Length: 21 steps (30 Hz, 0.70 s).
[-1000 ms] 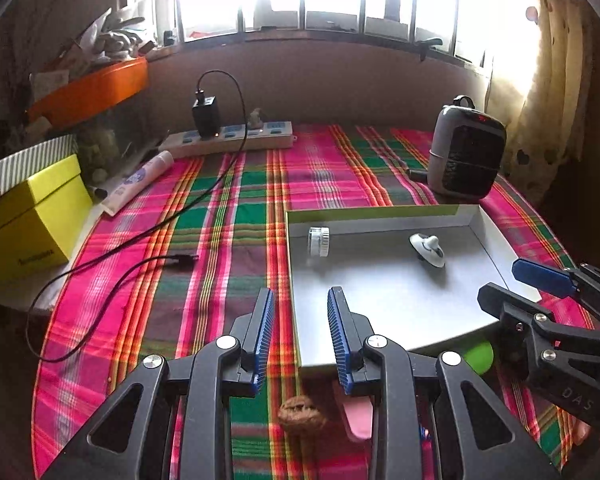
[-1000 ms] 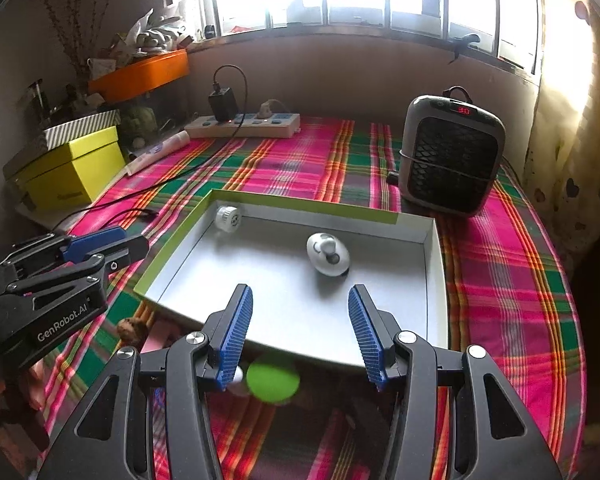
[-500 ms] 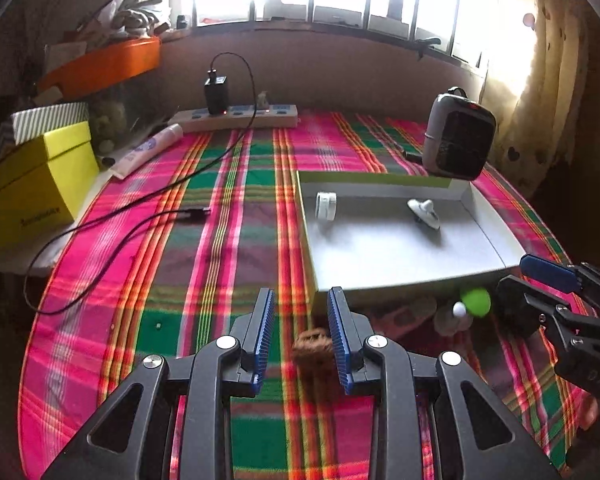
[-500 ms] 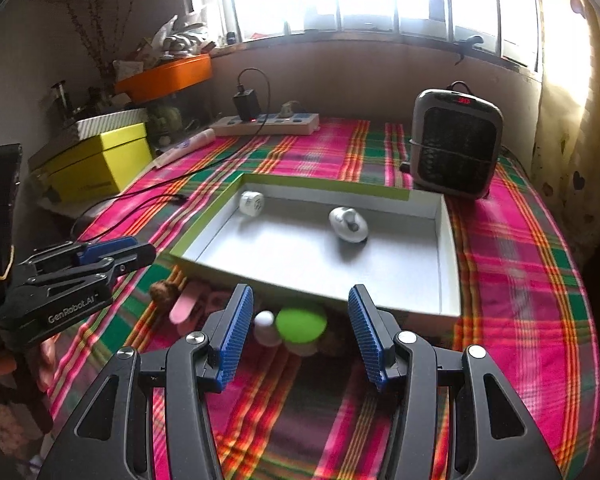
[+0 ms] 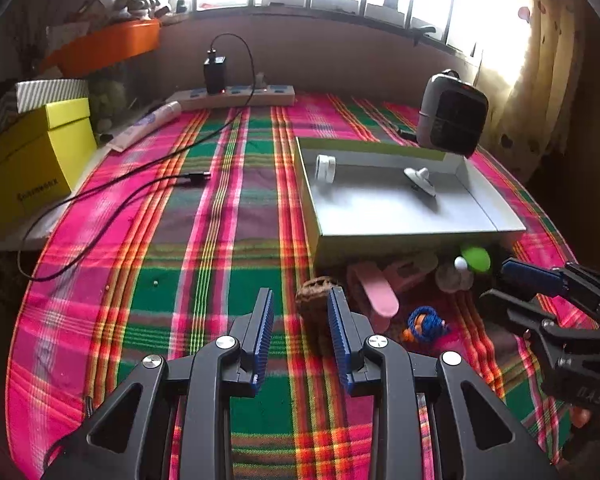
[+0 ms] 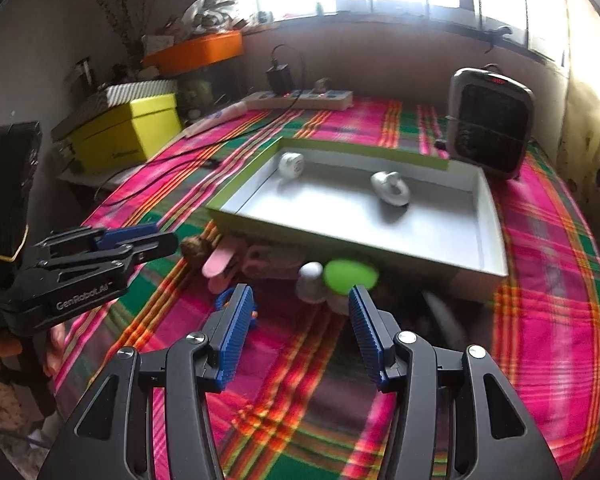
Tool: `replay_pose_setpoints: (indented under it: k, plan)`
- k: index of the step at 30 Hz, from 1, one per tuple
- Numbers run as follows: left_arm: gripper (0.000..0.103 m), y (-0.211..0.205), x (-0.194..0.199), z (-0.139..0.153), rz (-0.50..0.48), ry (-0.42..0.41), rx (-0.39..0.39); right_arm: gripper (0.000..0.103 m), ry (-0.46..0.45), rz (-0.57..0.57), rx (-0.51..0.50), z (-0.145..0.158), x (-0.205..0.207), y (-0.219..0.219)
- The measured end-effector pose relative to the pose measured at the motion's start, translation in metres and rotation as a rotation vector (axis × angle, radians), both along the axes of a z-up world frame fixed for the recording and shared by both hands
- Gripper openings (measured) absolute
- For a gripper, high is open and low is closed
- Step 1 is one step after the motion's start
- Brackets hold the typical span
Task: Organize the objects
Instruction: 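Close the left gripper on the walnut while the right gripper grasps the blue rope toy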
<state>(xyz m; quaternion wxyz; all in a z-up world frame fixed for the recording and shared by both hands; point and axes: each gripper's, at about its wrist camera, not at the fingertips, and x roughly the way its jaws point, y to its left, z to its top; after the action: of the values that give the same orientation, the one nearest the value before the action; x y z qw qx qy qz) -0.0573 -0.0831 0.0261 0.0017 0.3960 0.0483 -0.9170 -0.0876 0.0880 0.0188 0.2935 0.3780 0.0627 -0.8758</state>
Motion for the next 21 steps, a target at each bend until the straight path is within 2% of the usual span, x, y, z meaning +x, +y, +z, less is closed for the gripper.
replay_pose_setpoints:
  k: [11, 21]
  plan:
    - [0.029, 0.001, -0.003, -0.007, -0.034, -0.022, 0.021, 0.051, -0.053, 0.103, 0.025, -0.016, 0.005, -0.024]
    - [0.032, 0.000, -0.012, -0.010, -0.044, -0.029, 0.037, 0.051, -0.082, 0.125, 0.055, -0.026, 0.002, -0.032]
